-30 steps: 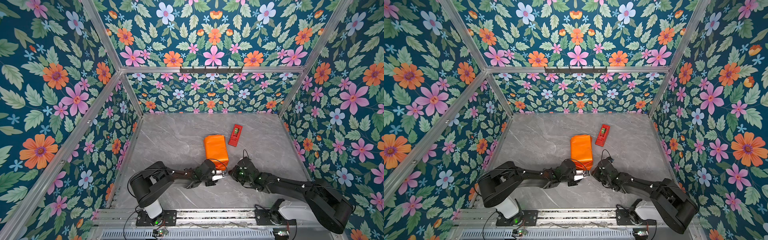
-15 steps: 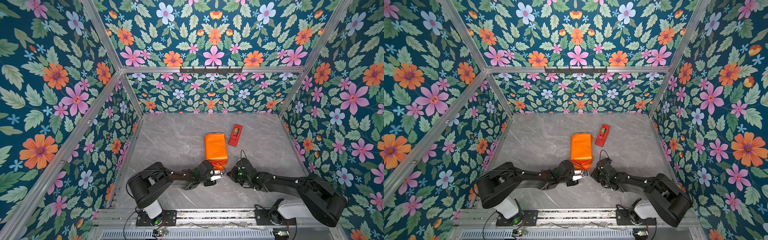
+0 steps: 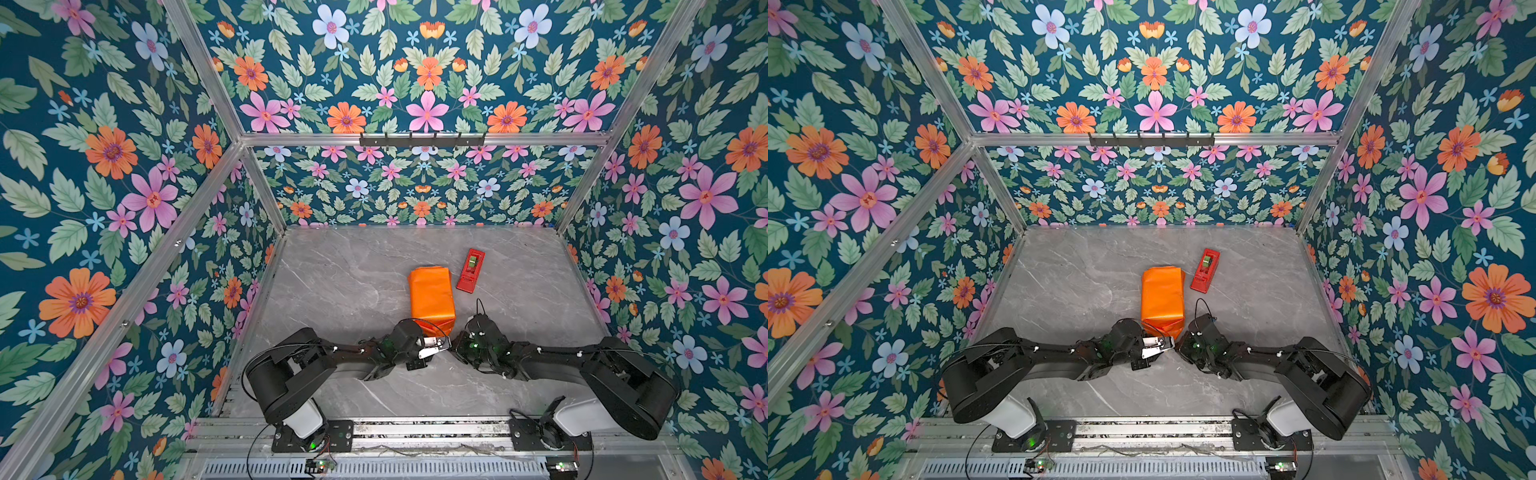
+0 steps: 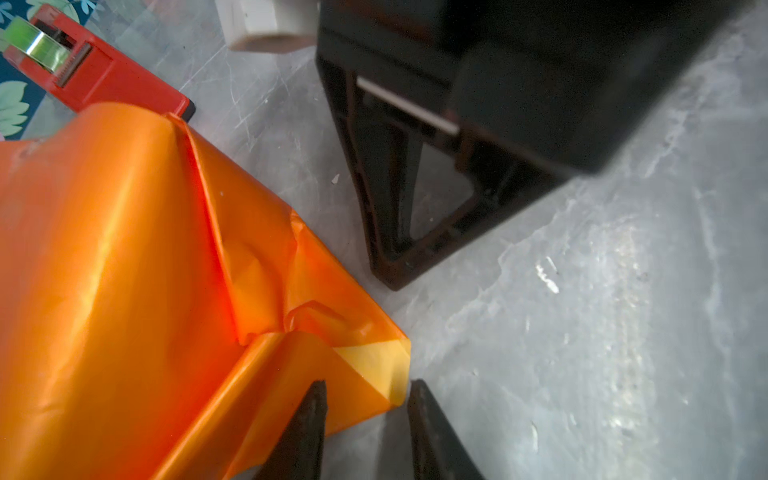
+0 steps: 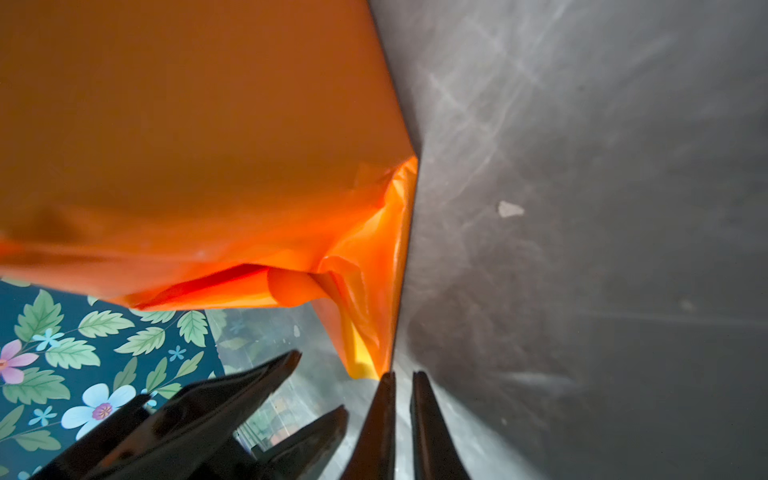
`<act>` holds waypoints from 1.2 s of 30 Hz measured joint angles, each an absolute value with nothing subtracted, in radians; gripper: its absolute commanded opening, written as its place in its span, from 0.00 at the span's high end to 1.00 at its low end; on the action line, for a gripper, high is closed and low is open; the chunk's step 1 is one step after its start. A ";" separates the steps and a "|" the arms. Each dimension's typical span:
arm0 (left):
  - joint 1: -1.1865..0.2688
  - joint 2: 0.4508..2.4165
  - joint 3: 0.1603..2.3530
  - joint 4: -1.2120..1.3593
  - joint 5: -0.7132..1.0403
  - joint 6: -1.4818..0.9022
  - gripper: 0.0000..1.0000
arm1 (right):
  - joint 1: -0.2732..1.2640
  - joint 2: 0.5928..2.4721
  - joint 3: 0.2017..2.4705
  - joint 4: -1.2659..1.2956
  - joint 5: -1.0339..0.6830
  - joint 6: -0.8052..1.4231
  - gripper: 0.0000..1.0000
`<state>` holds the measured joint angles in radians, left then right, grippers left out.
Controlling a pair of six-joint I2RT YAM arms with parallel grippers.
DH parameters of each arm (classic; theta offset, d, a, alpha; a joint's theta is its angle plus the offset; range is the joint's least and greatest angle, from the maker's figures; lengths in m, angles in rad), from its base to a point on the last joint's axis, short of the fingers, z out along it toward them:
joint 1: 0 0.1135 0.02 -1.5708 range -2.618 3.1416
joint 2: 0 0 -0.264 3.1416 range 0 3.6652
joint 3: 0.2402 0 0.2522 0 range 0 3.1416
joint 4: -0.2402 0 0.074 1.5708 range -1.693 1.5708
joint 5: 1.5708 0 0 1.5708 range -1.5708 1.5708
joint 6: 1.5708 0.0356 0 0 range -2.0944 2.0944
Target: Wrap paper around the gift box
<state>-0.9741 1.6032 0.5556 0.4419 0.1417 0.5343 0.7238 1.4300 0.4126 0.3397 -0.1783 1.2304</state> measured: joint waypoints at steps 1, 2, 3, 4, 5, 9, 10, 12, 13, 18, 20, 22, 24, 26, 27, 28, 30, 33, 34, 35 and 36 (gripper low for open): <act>-0.973 1.607 0.555 0.438 0.143 0.536 0.53 | 0.724 1.427 0.413 0.339 -0.178 1.230 0.88; -0.973 1.612 0.555 0.432 0.144 0.542 0.53 | 0.725 1.424 0.414 0.337 -0.175 1.230 0.88; -0.970 1.617 0.556 0.426 0.144 0.548 0.53 | 0.725 1.421 0.414 0.335 -0.173 1.229 0.89; -0.969 1.623 0.561 0.417 0.144 0.553 0.53 | 0.725 1.419 0.414 0.334 -0.171 1.227 0.89; -0.966 1.630 0.567 0.414 0.146 0.553 0.54 | 0.724 1.418 0.414 0.334 -0.171 1.227 0.89; -0.957 1.654 0.588 0.411 0.155 0.556 0.59 | 0.723 1.414 0.410 0.332 -0.162 1.227 0.89; -0.956 1.657 0.590 0.413 0.157 0.555 0.63 | 0.723 1.411 0.408 0.332 -0.160 1.227 0.89; -0.951 1.661 0.590 0.416 0.163 0.556 0.67 | 0.723 1.407 0.405 0.333 -0.159 1.227 0.89; -0.948 1.663 0.590 0.418 0.168 0.555 0.70 | 0.723 1.403 0.402 0.332 -0.159 1.227 0.89; -0.922 1.679 0.597 0.424 0.196 0.554 0.82 | 0.723 1.394 0.399 0.321 -0.152 1.226 0.89; -0.915 1.694 0.605 0.430 0.209 0.551 0.89 | 0.723 1.390 0.398 0.312 -0.153 1.226 0.89; -0.908 1.704 0.611 0.437 0.224 0.548 0.95 | 0.723 1.390 0.398 0.310 -0.152 1.226 0.89; -0.900 1.710 0.612 0.442 0.236 0.548 1.00 | 0.723 1.390 0.398 0.310 -0.152 1.226 0.89; -0.892 1.708 0.608 0.448 0.242 0.543 1.00 | 0.723 1.393 0.398 0.310 -0.152 1.225 0.90; -0.889 1.704 0.604 0.451 0.242 0.536 1.00 | 0.723 1.396 0.399 0.310 -0.152 1.225 0.90; -0.885 1.698 0.596 0.456 0.240 0.528 1.00 | 0.723 1.401 0.399 0.311 -0.152 1.223 0.90; -0.884 1.683 0.580 0.464 0.241 0.520 1.00 | 0.723 1.412 0.402 0.312 -0.152 1.223 0.90; -0.882 1.663 0.558 0.489 0.251 0.487 1.00 | 0.723 1.431 0.408 0.321 -0.152 1.223 0.90; -0.879 1.658 0.556 0.499 0.258 0.470 1.00 | 0.723 1.437 0.409 0.328 -0.152 1.223 0.90; -0.878 1.654 0.554 0.508 0.264 0.457 1.00 | 0.723 1.443 0.410 0.335 -0.152 1.223 0.90; -0.876 1.650 0.553 0.518 0.268 0.441 1.00 | 0.723 1.446 0.411 0.340 -0.152 1.223 0.90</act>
